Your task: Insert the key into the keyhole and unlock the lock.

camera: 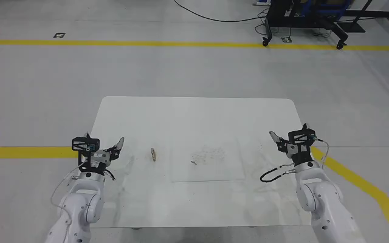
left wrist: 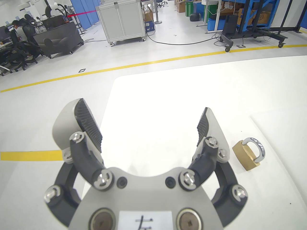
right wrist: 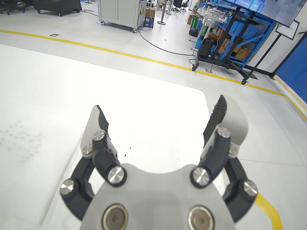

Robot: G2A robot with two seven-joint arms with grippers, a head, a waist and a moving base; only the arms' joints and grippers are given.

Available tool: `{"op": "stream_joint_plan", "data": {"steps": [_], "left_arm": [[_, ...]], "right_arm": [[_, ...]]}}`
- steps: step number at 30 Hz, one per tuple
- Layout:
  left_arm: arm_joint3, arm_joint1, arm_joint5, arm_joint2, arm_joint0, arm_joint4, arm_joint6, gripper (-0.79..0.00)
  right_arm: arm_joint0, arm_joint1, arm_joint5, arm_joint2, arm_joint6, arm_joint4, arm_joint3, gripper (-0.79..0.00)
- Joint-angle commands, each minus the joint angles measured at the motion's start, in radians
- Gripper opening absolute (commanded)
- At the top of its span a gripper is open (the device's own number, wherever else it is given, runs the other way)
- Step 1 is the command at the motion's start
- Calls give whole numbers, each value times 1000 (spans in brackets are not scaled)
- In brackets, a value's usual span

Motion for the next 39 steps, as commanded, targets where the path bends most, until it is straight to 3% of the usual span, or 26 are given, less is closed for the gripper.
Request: {"op": "stream_joint_plan", "data": {"steps": [1,4,8,20,28,29,31,34,35,39], "left_arm": [[0,0,0,0,0,0,0,0],[0,0,0,0,0,0,0,0],[0,0,0,0,0,0,0,0],[0,0,0,0,0,0,0,0],[0,0,0,0,0,0,0,0],[0,0,0,0,0,0,0,0],[0,0,0,0,0,0,0,0],[0,0,0,0,0,0,0,0],[0,0,0,0,0,0,0,0],[0,0,0,0,0,0,0,0]], "right_arm": [[0,0,0,0,0,0,0,0],[22,1,-48,-15,22,3,-3,0],[110,1,-152,-91,153,-50,-20,0],[119,1,-172,-99,156,-48,-21,0],[234,5,-608,-266,119,-32,12,0],[251,2,-646,-298,123,-22,27,-15],[292,-3,-708,-356,138,2,64,-206],[353,-14,-750,-439,186,22,125,-280],[370,-18,-748,-462,204,25,144,-274],[426,-34,-710,-550,266,-6,195,-95]]}}
